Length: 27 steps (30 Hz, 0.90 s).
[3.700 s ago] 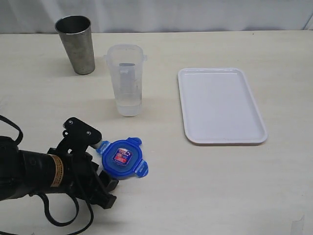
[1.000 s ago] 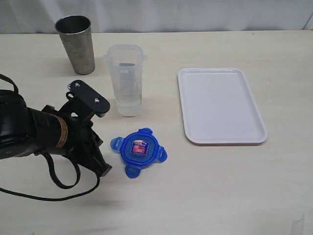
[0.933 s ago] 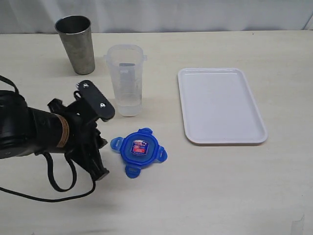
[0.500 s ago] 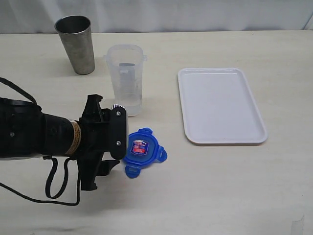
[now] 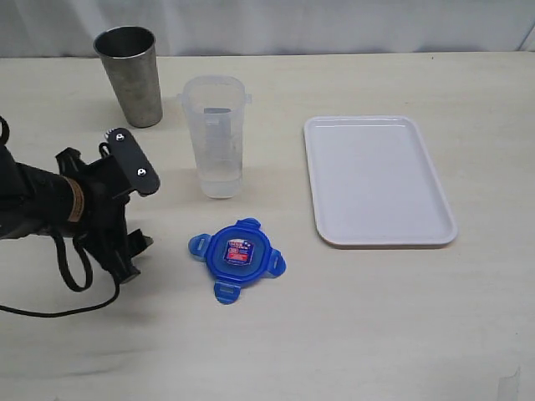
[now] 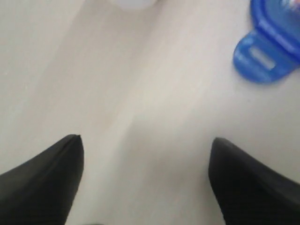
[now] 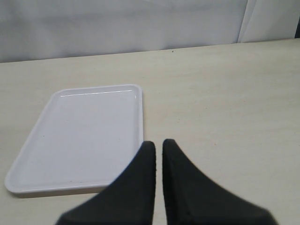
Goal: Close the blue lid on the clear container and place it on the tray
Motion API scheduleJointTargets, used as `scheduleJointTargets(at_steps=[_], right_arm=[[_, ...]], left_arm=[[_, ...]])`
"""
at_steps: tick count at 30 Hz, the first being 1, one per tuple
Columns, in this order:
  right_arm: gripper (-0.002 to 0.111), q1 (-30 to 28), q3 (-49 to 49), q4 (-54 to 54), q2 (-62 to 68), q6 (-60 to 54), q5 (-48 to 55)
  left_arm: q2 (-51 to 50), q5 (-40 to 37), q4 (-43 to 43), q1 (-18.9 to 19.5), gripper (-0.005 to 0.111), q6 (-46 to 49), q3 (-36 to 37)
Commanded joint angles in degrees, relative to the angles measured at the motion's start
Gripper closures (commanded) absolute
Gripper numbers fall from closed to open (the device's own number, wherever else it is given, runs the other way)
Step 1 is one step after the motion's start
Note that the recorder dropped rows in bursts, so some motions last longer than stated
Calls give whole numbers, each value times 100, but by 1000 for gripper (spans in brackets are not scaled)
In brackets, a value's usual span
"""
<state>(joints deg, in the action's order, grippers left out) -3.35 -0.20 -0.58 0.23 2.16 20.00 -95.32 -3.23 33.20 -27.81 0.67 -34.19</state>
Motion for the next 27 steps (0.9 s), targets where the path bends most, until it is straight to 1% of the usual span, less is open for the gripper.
scheduleJointTargets(at_steps=[1, 2, 3, 4, 6, 7, 8, 9, 10, 11, 13, 14, 16, 17, 18, 19, 20, 21, 22, 23, 27], right_arm=[[103, -44, 20, 8, -23, 5, -15], [103, -44, 20, 8, -23, 5, -15], [103, -44, 20, 8, -23, 5, -15], [103, -44, 20, 8, -23, 5, -15], [103, -44, 20, 8, -23, 5, -15], [103, -44, 20, 8, -23, 5, -15], [103, -44, 20, 8, -23, 5, -15], [103, -44, 20, 8, -23, 5, -15], [103, -44, 20, 8, -23, 5, -15], [103, -44, 20, 8, -23, 5, -15], [103, -44, 20, 8, -23, 5, -15], [103, -44, 20, 8, -23, 5, -15], [103, -44, 20, 8, -23, 5, -15], [103, -44, 20, 8, -23, 5, -15], [103, -44, 20, 8, -23, 5, -15], [103, -44, 20, 8, -23, 5, -15], [103, -44, 20, 8, -23, 5, -15], [103, -44, 20, 8, -23, 5, -15], [103, -44, 20, 8, -23, 5, -15], [103, -44, 20, 8, -23, 5, -15], [103, -44, 20, 8, -23, 5, -15]], left_arm=[[-15, 42, -127, 153, 37, -215, -21], [-15, 680, -245, 242, 37, -500, -37], [-15, 751, -232, 257, 37, -524, -59], [-15, 446, -216, 257, 37, -513, -169], [-15, -399, -131, 242, 37, -202, -329], [-15, -789, -236, 242, 37, 182, -383], [-15, -1015, -557, 242, 37, 589, -444], [-15, -1242, -1194, 307, 37, 1136, -562], [-15, -1479, -1863, 370, 37, 1916, -706], [-15, -2007, -2996, 473, 37, 3109, -911], [-15, -2924, -4593, 641, 37, 5040, -1228], [-15, -3260, -5284, 723, 37, 5852, -1355], [-15, -3853, -6831, 904, 37, 8232, -1457], [-15, -3928, -7393, 950, 37, 9288, -1457], [-20, -3939, -7776, 968, 37, 10459, -1399], [-29, -3886, -8054, 968, 37, 11355, -1321], [-33, -3715, -8199, 968, 37, 11865, -1259], [-51, -3333, -8345, 968, 37, 12136, -1181], [-83, -3018, -8457, 968, 37, 12153, -1124], [-128, -2878, -8524, 968, 37, 12142, -1100], [-484, -2955, -8307, 968, 37, 12207, -1120]])
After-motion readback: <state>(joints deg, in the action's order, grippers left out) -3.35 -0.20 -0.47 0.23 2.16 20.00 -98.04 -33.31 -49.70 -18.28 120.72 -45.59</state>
